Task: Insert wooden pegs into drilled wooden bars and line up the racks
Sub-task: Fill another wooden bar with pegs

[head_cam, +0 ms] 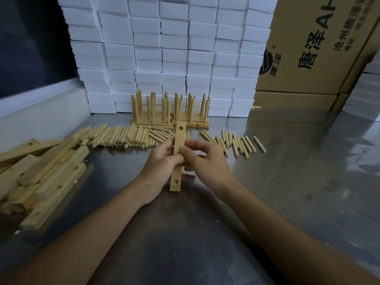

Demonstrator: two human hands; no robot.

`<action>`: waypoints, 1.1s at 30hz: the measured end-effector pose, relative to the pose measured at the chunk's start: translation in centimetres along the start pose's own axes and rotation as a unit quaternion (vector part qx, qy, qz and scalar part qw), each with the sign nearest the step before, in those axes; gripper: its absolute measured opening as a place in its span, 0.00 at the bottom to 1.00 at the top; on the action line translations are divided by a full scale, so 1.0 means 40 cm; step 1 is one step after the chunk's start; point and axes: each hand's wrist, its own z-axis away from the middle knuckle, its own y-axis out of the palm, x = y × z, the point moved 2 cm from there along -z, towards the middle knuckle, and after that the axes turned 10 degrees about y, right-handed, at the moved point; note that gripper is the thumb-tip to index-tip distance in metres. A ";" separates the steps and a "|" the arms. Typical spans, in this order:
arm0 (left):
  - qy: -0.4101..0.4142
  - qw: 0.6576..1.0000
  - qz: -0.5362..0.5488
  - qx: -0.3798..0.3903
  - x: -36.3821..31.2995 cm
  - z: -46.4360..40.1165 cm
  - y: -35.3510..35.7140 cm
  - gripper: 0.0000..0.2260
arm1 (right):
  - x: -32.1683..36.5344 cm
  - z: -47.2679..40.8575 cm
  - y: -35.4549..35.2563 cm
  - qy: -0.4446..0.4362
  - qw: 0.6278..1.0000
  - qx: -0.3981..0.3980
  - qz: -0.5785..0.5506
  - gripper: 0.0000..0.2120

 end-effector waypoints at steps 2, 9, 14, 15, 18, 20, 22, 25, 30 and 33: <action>-0.023 0.999 0.022 0.015 0.000 -0.002 0.000 0.15 | -0.004 -0.002 0.004 -0.027 0.998 -0.014 0.051 0.09; -0.024 0.992 -0.003 -0.122 0.012 -0.021 -0.040 0.07 | -0.028 -0.048 -0.041 -0.025 0.974 -0.091 0.207 0.05; -0.034 0.987 0.018 -0.153 0.017 -0.025 -0.050 0.07 | -0.048 -0.114 -0.109 0.011 0.926 -0.150 0.347 0.13; -0.036 0.988 0.016 -0.152 0.018 -0.025 -0.049 0.07 | -0.051 -0.129 -0.120 0.019 0.917 -0.150 0.370 0.16; -0.042 0.988 0.011 -0.147 0.018 -0.026 -0.047 0.07 | -0.065 -0.176 -0.132 0.044 0.881 -0.115 0.457 0.20; -0.046 0.988 0.011 -0.146 0.018 -0.027 -0.046 0.07 | -0.073 -0.205 -0.129 0.055 0.858 -0.085 0.503 0.21; -0.050 0.988 0.018 -0.146 0.020 -0.027 -0.047 0.07 | -0.078 -0.233 -0.127 0.075 0.850 -0.063 0.517 0.18; -0.058 0.988 0.034 -0.140 0.022 -0.030 -0.049 0.07 | -0.088 -0.263 -0.124 0.100 0.808 -0.052 0.579 0.16; -0.057 0.989 0.035 -0.134 0.029 -0.034 -0.048 0.06 | -0.087 -0.279 -0.117 0.077 0.814 -0.118 0.564 0.12; -0.054 0.989 0.035 -0.132 0.030 -0.037 -0.049 0.05 | -0.082 -0.279 -0.107 0.072 0.820 -0.139 0.550 0.09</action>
